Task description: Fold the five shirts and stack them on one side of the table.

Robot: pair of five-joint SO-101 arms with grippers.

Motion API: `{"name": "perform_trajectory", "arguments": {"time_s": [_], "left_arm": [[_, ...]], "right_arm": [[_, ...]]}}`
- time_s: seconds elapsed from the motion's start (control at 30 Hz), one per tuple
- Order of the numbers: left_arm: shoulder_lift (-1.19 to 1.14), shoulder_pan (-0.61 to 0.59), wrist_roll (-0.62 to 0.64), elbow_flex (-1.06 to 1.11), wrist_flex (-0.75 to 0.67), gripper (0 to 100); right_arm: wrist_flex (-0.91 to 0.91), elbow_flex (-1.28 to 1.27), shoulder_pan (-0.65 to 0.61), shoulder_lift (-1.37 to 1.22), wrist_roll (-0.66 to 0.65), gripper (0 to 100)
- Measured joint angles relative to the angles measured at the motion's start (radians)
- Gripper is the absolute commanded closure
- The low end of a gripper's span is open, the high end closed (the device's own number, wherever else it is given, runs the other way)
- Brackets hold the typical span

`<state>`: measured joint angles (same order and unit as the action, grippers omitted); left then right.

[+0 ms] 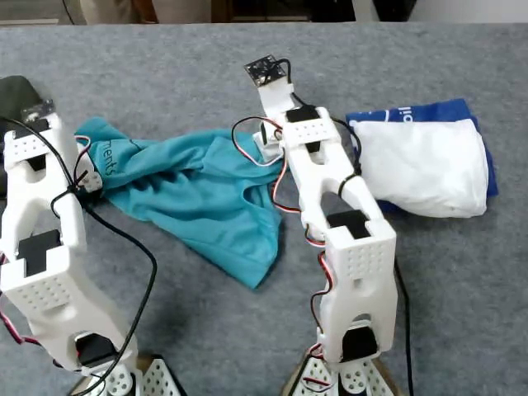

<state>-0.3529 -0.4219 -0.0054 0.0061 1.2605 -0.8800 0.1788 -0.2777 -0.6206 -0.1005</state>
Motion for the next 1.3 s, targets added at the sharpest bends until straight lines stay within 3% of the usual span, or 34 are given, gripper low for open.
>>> {"name": "perform_trajectory", "arguments": {"time_s": [0.07, 0.23, 1.3], "left_arm": [[0.000, -0.002, 0.000, 0.000, -0.015, 93], [0.000, -0.003, -0.020, 0.006, -0.026, 78], [0.000, -0.101, -0.126, 0.048, -0.012, 80]], "right_arm": [[0.000, 0.000, 0.000, 0.000, 0.000, 99.7], [0.000, 0.000, 0.000, 0.000, 0.000, 99.7], [0.000, 0.000, 0.000, 0.000, 0.000, 99.7]]}}
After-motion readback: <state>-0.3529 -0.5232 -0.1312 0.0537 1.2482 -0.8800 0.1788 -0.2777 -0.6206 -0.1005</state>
